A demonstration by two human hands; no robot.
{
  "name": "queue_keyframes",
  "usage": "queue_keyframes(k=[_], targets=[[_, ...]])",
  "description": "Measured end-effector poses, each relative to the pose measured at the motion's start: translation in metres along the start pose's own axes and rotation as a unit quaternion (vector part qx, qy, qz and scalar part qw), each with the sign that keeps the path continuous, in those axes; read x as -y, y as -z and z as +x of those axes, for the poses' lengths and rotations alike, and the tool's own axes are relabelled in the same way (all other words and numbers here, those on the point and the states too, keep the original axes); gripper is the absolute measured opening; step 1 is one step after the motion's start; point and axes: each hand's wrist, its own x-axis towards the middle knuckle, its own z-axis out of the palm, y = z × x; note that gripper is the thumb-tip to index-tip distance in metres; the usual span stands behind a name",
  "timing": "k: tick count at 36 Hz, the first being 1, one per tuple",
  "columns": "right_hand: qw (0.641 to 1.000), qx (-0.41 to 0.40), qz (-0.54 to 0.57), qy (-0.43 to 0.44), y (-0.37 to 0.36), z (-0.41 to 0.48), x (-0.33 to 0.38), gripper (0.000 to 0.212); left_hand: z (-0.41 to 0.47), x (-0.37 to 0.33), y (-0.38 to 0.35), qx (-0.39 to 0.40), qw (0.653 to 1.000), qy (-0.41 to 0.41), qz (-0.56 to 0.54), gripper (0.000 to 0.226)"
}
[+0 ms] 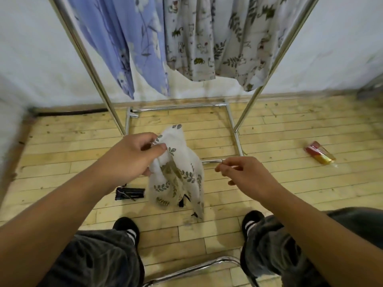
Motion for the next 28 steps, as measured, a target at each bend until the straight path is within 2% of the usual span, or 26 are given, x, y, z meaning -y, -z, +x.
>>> queue_keyframes(k=[4, 9, 12, 16, 20, 22, 25, 28], targets=[[0.997, 0.035, 0.025, 0.071, -0.005, -0.015, 0.014, 0.015, -0.004, 0.003, -0.005, -0.005, 1.000, 0.021, -0.007, 0.022], [0.980, 0.108, -0.005, 0.164, -0.015, -0.021, 0.019, 0.012, -0.002, 0.011, -0.015, -0.011, 1.000, 0.017, 0.019, 0.022], [0.971, 0.127, -0.026, 0.200, -0.019, -0.016, 0.019, 0.013, 0.003, 0.014, -0.018, 0.012, 1.000, 0.002, 0.028, 0.021], [0.948, 0.129, -0.058, 0.286, -0.025, 0.001, 0.029, 0.010, 0.008, 0.017, -0.020, 0.068, 0.997, -0.033, 0.030, 0.036], [0.955, 0.147, -0.076, 0.245, -0.025, 0.019, 0.036, 0.012, 0.018, 0.018, -0.021, 0.095, 0.993, -0.062, 0.037, 0.041], [0.966, 0.157, -0.044, 0.198, -0.026, 0.022, 0.040, 0.014, 0.022, 0.017, -0.021, 0.089, 0.993, -0.069, 0.028, 0.042], [0.979, 0.129, 0.031, 0.157, -0.028, 0.029, 0.045, 0.015, 0.030, 0.015, -0.020, 0.082, 0.994, -0.074, 0.016, 0.028], [0.984, 0.094, 0.086, 0.126, -0.028, 0.039, 0.046, 0.016, 0.042, 0.023, -0.018, 0.106, 0.994, -0.031, 0.000, 0.044]])
